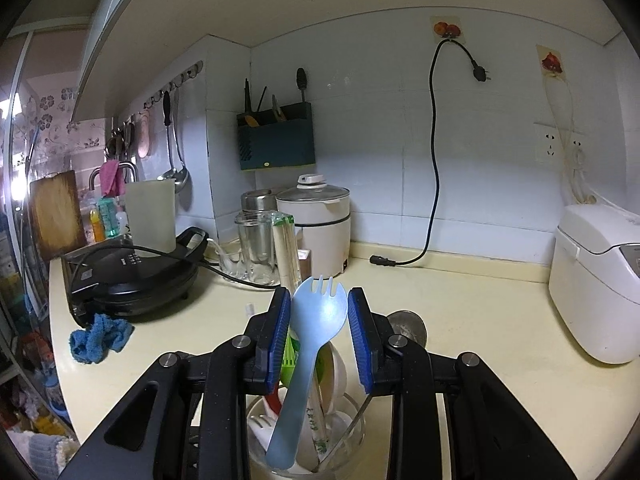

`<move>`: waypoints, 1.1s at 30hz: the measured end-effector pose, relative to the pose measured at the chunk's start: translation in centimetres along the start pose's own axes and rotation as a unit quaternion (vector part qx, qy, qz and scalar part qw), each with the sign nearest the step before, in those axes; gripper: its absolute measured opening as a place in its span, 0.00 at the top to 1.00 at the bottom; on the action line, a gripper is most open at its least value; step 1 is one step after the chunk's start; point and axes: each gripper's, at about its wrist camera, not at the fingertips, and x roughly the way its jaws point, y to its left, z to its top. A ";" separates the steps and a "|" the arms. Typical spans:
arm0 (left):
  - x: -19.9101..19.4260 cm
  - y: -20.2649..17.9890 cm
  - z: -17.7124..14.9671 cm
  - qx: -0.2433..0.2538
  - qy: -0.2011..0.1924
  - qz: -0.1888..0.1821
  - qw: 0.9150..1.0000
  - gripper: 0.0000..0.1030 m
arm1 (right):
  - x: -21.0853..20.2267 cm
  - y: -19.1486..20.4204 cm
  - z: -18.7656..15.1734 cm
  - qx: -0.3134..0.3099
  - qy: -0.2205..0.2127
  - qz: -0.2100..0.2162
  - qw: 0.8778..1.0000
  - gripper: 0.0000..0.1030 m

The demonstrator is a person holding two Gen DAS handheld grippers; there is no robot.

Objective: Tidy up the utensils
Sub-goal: 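Lower the blue fork into the glass and open the right tool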

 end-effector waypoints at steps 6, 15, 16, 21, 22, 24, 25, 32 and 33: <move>0.0 0.0 0.0 0.000 0.000 0.000 1.000 0.05 | 0.3 -0.2 -0.4 0.000 0.005 -0.005 1.000 0.71; 0.0 0.0 0.0 0.000 0.000 0.000 1.000 0.05 | 0.3 -0.3 -0.7 0.000 0.019 -0.005 1.000 0.70; 0.0 0.0 0.0 0.000 0.000 0.000 1.000 0.05 | 0.3 -0.3 -0.7 -0.001 0.019 -0.005 1.000 0.70; 0.0 0.0 0.0 0.000 0.000 0.000 1.000 0.05 | -0.7 -0.5 -0.6 0.004 0.013 -0.006 1.000 0.67; 0.0 0.0 0.0 0.000 0.000 0.000 1.000 0.05 | -1.0 -0.8 -0.6 0.008 0.013 -0.006 1.000 0.67; 0.0 0.0 0.0 0.000 0.000 0.000 1.000 0.05 | -2.1 -1.8 -1.2 0.025 0.016 -0.013 0.999 0.67; 0.0 0.0 0.0 0.000 0.000 0.000 1.000 0.05 | -2.5 -2.1 -1.4 0.030 0.018 -0.017 0.999 0.67; 0.0 0.0 0.0 0.000 0.000 0.000 1.000 0.05 | -5.4 -7.7 -6.9 0.119 0.076 -0.053 0.989 0.67; 0.0 0.0 0.0 0.000 0.000 0.000 1.000 0.05 | -5.5 -8.6 -7.9 0.140 0.090 -0.055 0.984 0.67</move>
